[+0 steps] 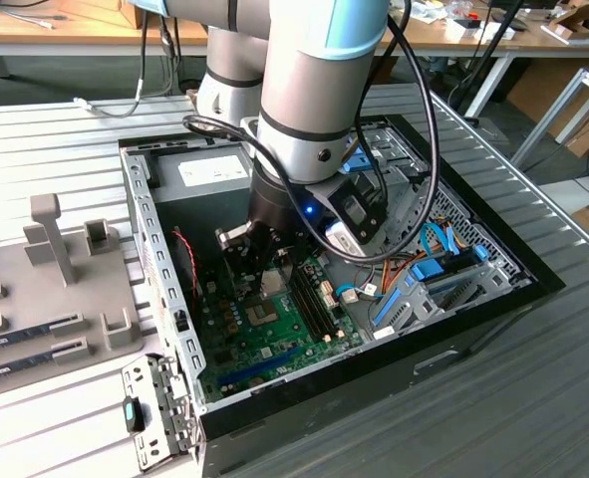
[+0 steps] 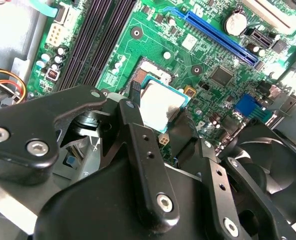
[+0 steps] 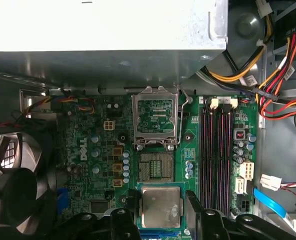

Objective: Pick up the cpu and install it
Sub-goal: 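Pick up the cpu and move it towards the insertion slot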

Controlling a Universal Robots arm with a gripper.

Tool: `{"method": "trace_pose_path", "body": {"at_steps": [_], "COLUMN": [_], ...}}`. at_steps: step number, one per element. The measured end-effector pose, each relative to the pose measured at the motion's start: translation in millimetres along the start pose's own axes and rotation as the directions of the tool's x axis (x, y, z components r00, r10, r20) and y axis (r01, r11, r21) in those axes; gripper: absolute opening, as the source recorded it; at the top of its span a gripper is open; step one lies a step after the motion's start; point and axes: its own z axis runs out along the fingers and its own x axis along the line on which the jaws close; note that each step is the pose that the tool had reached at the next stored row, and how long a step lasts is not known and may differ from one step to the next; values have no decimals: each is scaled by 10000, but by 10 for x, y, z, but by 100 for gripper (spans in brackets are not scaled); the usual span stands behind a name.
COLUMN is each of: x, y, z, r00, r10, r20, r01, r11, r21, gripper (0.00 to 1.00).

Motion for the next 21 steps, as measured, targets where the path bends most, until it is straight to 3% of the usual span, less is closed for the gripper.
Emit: {"method": "trace_pose_path", "body": {"at_steps": [21], "x": [-3], "y": [-27], "z": [88], "r00": [10000], "r10": [0], "r20": [1], "r01": [0], "r11": [9999], "r21": [101], "gripper": [47]}}
